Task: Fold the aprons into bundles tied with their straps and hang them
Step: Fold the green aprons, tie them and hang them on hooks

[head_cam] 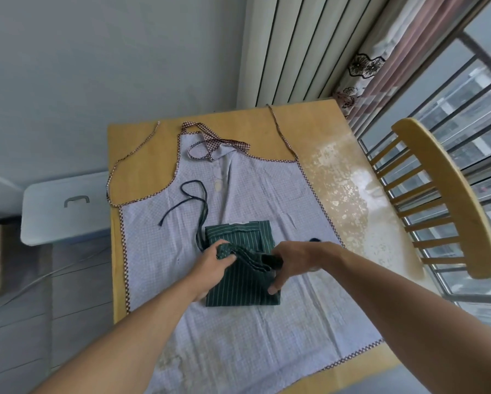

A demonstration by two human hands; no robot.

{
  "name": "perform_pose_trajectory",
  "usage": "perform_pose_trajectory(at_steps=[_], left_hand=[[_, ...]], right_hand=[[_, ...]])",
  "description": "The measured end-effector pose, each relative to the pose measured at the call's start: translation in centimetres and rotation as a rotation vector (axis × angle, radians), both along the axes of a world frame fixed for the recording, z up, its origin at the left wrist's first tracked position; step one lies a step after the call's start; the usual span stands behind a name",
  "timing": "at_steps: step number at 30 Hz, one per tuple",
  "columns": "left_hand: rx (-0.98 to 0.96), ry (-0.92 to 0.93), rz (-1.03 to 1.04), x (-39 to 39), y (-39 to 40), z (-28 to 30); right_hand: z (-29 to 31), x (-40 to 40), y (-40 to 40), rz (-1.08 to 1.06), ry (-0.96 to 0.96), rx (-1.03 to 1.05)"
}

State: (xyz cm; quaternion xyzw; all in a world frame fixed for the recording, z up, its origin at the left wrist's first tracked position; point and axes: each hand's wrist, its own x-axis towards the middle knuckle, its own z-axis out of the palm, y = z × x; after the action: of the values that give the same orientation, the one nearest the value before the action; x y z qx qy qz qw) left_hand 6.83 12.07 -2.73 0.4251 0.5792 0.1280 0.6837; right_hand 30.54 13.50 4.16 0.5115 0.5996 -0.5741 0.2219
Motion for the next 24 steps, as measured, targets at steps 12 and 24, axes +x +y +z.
perform_pose_trajectory(at_steps=[12,24], left_hand=[[-0.012,0.058,0.171,0.3,1.4,-0.9],[-0.003,0.153,0.154,0.3,1.8,-0.9]], right_hand=[[-4.8,-0.4,0.0,-0.269,-0.091,0.117],[-5.5,0.1,-0.2,-0.712,0.123,0.073]])
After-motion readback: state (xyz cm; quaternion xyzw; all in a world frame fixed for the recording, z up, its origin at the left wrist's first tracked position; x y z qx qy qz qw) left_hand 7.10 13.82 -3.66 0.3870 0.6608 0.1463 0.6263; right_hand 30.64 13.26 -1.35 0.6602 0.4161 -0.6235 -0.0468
